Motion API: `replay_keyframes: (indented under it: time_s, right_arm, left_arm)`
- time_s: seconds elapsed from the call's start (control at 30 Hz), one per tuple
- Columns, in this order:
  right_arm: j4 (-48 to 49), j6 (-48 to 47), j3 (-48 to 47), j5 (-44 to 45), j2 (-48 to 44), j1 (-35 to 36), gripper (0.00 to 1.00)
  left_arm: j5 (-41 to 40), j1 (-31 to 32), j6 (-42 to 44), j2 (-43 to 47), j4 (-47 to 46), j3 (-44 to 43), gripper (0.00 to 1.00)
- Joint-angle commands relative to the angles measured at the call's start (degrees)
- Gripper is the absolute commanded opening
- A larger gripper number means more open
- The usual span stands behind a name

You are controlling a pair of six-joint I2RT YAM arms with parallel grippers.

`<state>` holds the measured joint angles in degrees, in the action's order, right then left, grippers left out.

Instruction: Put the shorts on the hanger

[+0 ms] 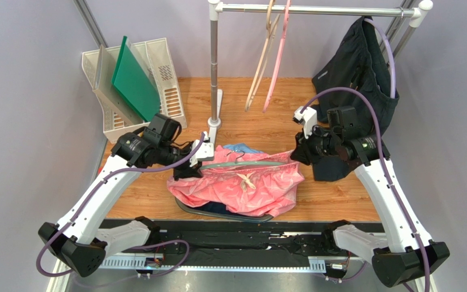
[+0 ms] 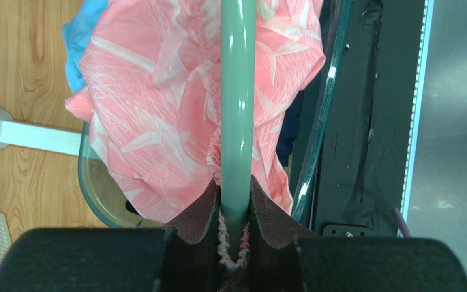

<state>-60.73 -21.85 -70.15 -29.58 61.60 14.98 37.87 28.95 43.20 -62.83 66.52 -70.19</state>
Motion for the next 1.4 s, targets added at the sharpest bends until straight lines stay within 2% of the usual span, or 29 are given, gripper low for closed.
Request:
replay_keyframes:
  time_s: [0.0,0.13,0.2,0.23,0.43,0.53,0.6,0.77,0.83,0.93,1.03,1.07,1.1,1.13,1.23,1.27,1.33,1.37]
  right_arm:
    - [-3.2,1.5,-5.2,3.2,-0.6,2.8,0.32]
    - [-5.6,0.6,-6.8,-1.7,-2.2,2.9,0.58]
    - [-5.5,-0.1,-6.6,-2.1,-4.0,2.9,0.66]
    - [-5.5,-1.7,-6.5,-2.3,-4.4,2.9,0.73]
    - [-1.9,-9.2,-6.1,-10.1,-6.2,3.3,0.81]
    - [2.2,-11.9,-6.7,-10.0,-5.4,7.8,0.81]
    - [4.5,-13.0,-7.3,-7.2,-3.8,13.4,0.8]
    - [8.1,-13.7,-8.6,-2.9,-0.3,22.3,0.72]
    - [9.7,-13.1,-8.5,-1.0,1.4,25.0,0.66]
    - [11.2,-12.7,-8.6,0.4,3.6,26.8,0.5]
    - [11.2,-13.0,-9.3,1.6,4.7,27.0,0.24]
    - [10.9,-13.2,-9.8,2.1,4.7,27.0,0.07]
    - [10.7,-13.2,-10.1,2.3,4.4,27.1,0.0]
    - [10.0,-13.2,-10.4,2.9,3.8,27.0,0.0]
    - [8.6,-13.0,-10.8,3.7,1.9,26.9,0.0]
    - [8.3,-12.7,-10.8,4.1,0.4,26.9,0.0]
    - [6.8,-12.3,-11.2,4.7,-0.9,27.0,0.0]
    - [6.1,-12.2,-11.5,5.0,-1.7,26.9,0.0]
  left_arm:
    - [-2.1,1.9,-5.3,-0.6,-1.3,-3.9,0.0]
    - [0.0,1.9,-7.6,-0.6,-1.9,-4.7,0.0]
    - [1.2,1.9,-7.8,0.8,-3.5,-3.6,0.0]
    - [1.5,1.9,-8.0,2.3,-4.1,-2.3,0.0]
    - [4.7,1.9,-7.9,2.9,-4.9,-2.2,0.0]
    - [6.5,1.9,-6.7,2.3,-4.1,-3.5,0.0]
    - [6.9,1.9,-6.6,1.7,-3.7,-4.4,0.0]
    - [7.3,1.9,-6.2,1.0,-2.5,-5.7,0.0]
    - [7.9,1.9,-6.2,1.3,-2.5,-5.6,0.0]
    - [8.5,1.9,-5.9,1.5,-2.1,-5.6,0.0]
    - [8.3,2.0,-5.4,2.1,-1.1,-5.8,0.0]
    - [8.0,1.9,-5.6,2.7,-1.0,-6.0,0.0]
    - [7.5,1.8,-5.8,3.1,-0.7,-6.0,0.0]
    - [7.1,1.8,-6.1,3.7,-0.3,-6.1,0.01]
    - [6.0,1.7,-8.1,4.4,0.0,-6.6,0.16]
    - [5.9,1.6,-8.6,4.8,0.2,-7.1,0.27]
    - [5.6,1.6,-10.1,4.7,0.5,-8.1,0.32]
    - [5.8,1.5,-10.8,4.6,0.5,-9.4,0.39]
